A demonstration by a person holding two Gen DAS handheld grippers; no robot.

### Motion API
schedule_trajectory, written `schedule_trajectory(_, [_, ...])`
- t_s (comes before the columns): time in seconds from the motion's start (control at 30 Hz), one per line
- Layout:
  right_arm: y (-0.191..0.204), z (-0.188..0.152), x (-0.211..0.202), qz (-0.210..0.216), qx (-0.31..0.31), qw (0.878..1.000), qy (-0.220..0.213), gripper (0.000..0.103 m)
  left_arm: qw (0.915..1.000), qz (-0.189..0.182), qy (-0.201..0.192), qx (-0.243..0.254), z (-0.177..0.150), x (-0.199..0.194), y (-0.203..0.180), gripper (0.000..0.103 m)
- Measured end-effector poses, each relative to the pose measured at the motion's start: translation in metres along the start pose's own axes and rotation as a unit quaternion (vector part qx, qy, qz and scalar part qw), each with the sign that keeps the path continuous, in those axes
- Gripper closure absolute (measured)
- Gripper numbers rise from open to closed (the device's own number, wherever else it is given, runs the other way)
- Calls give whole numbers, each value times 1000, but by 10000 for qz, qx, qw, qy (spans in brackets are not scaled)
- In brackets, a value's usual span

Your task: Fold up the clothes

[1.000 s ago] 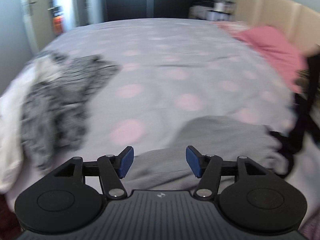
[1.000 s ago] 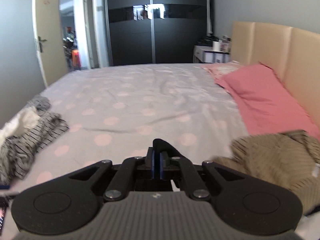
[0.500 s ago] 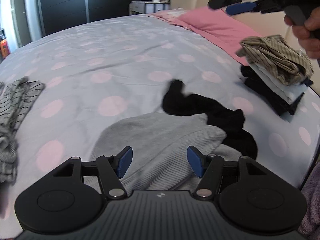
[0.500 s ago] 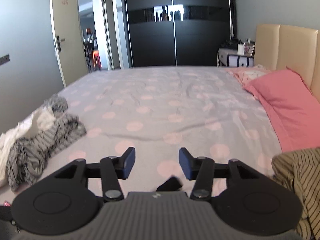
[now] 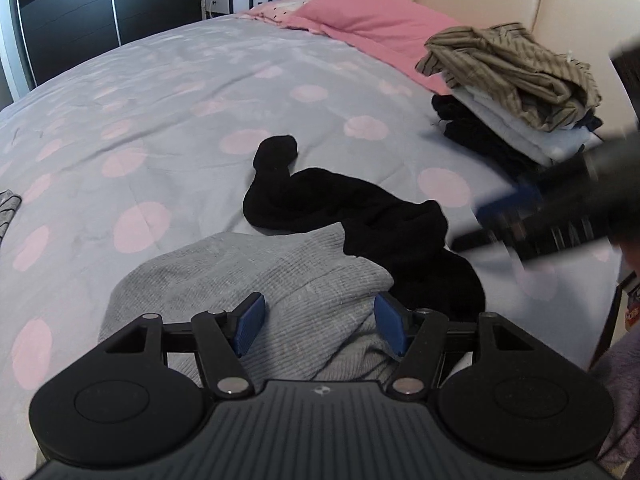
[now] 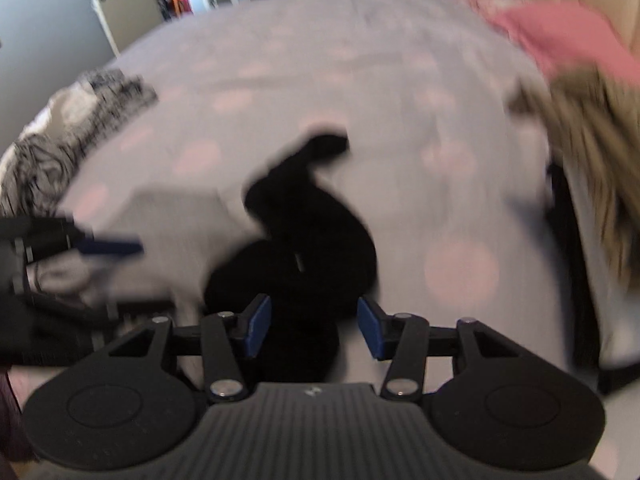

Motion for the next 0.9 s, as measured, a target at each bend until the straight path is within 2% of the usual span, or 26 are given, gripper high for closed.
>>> schedule_trajectory(0.03, [-3, -8, 4, 49, 111, 9999, 91, 51, 10000, -30, 7, -34, 0, 2, -1, 49])
schedule_trajectory(0.07, [-5, -15, 8, 124, 259, 9995, 133, 52, 9999, -54, -1, -87, 0, 4, -1, 58])
schedule_trajectory(0.1, [-7, -19, 14, 210, 432, 9987, 149, 54, 9999, -73, -12, -151, 1, 5, 0, 64])
schedule_trajectory(0.17, [-6, -26, 26, 384, 730, 9964, 209, 81, 9996, -103, -23, -258, 1, 7, 3, 86])
schedule_trajectory(0.2, [-5, -27, 29, 386, 734, 9963, 226, 95, 9996, -94, -34, -277, 1, 7, 5, 92])
schedule_trajectory(0.23, [-4, -28, 30, 359, 702, 9966, 230, 96, 9994, -88, -68, -313, 1, 6, 8, 96])
schedule_trajectory(0.33, [-3, -18, 14, 113, 401, 9991, -35, 97, 9975, 39, -366, -597, 10, -13, 23, 99])
schedule_trajectory(0.43, [-8, 1, -16, -64, 395, 9979, -501, 97, 9906, 254, -781, -1092, 24, -47, 52, 99])
schedule_trajectory(0.57, [-12, 25, -69, -371, 396, 9897, -1327, 98, 9726, 597, -1403, -1757, 36, -111, 97, 103])
schedule_trajectory(0.73, [-27, 52, -135, -874, 485, 9683, -2289, 98, 9453, 999, -2092, -2294, 39, -194, 144, 103])
schedule_trajectory(0.83, [-43, 60, -164, -1201, 546, 9574, -2569, 98, 9332, 1411, -2268, -2403, 31, -229, 164, 103])
schedule_trajectory(0.9, [-54, 59, -175, -1367, 584, 9558, -2536, 98, 9309, 1509, -2100, -2579, 16, -240, 175, 103])
Point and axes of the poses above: each gripper's, at about its wrist camera, not at the fingertips, and x roughly the way its jaws point, y to its left, z to its top, the point moved 10 cm from there along x, roughly the way its jaws point, and after that the axes turned 6 degrees about -y, right-handed, at the moved point
